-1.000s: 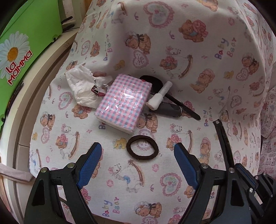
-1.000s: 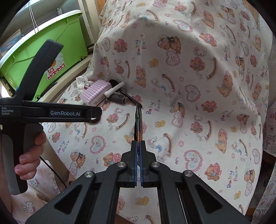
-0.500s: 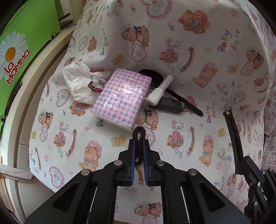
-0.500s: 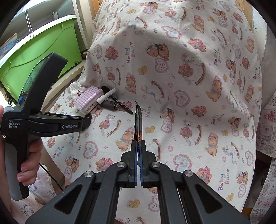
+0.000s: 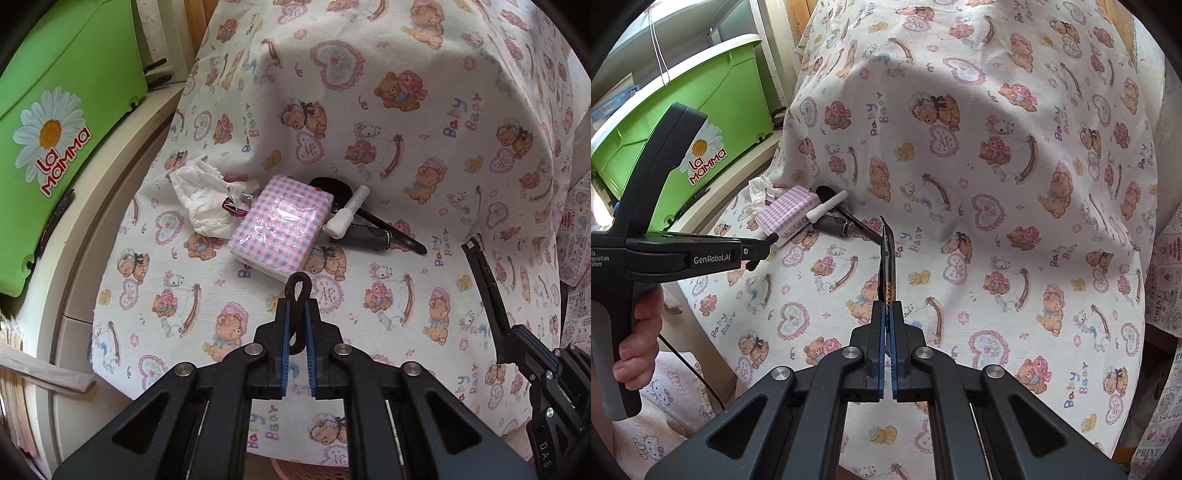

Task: Collect trash
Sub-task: 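Grasp the black hair tie with the left tool while the right tool grasps the black wrapper, then carry both items over the wastebasket and open both tools to drop them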

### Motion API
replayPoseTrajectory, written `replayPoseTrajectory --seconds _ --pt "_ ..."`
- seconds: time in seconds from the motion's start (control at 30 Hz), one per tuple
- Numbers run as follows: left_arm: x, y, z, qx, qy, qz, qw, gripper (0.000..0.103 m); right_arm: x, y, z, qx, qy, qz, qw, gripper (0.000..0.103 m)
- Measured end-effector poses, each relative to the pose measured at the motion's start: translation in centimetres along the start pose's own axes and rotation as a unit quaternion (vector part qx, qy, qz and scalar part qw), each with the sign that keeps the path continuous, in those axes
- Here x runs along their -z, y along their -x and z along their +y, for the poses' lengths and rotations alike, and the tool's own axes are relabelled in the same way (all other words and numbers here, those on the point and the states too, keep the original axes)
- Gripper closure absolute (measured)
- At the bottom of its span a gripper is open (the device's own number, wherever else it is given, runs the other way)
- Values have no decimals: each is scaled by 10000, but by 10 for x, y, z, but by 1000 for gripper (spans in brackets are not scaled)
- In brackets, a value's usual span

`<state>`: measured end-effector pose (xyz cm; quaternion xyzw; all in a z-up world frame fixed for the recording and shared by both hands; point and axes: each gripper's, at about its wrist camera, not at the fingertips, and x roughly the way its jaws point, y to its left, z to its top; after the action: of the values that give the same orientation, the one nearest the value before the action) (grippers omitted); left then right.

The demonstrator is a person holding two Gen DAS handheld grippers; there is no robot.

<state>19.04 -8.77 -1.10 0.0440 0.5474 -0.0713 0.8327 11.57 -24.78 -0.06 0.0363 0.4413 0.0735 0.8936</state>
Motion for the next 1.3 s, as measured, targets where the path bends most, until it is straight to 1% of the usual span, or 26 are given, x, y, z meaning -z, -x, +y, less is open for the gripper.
replayPoseTrajectory --seconds 0.07,0.13,0.23,0.33,0.43,0.57,0.63,0.77,0.97,1.07,1.1,1.2,1.3 --pt "5 9 2 -4 14 -114 9999 96 0 5 0 -35 -47 -64 10000 100" --pt "11 15 5 46 85 -130 9999 96 2 9 1 -43 -71 -114 9999 100" --pt "23 27 11 281 308 -148 9990 96 5 18 4 -108 -120 -183 9997 100" --pt "32 46 7 202 269 -311 9990 96 9 31 10 -198 -100 -290 9993 100" --pt "46 67 5 65 212 -506 9985 96 17 46 16 -390 -135 -363 9985 100" --pt "72 89 7 59 167 -644 9978 96 39 66 29 -716 -139 -431 9964 100" --pt "85 93 12 82 209 -691 9974 96 53 74 40 -724 -74 -485 9962 100" --pt "113 97 15 138 263 -658 9974 95 78 84 56 -766 -27 -468 9960 100" --pt "140 91 16 310 248 -518 9979 95 105 90 67 -845 3 -346 9958 100" --pt "145 80 19 319 260 -393 9984 95 113 85 70 -1116 128 -92 9936 100" --pt "146 76 19 354 257 -321 9985 95 115 81 72 -1181 218 17 9928 100" --pt "150 60 19 530 230 6 9983 95 121 70 80 -1048 395 157 9936 100" --pt "154 41 17 645 158 358 9971 95 125 54 82 -1038 384 392 9931 100"
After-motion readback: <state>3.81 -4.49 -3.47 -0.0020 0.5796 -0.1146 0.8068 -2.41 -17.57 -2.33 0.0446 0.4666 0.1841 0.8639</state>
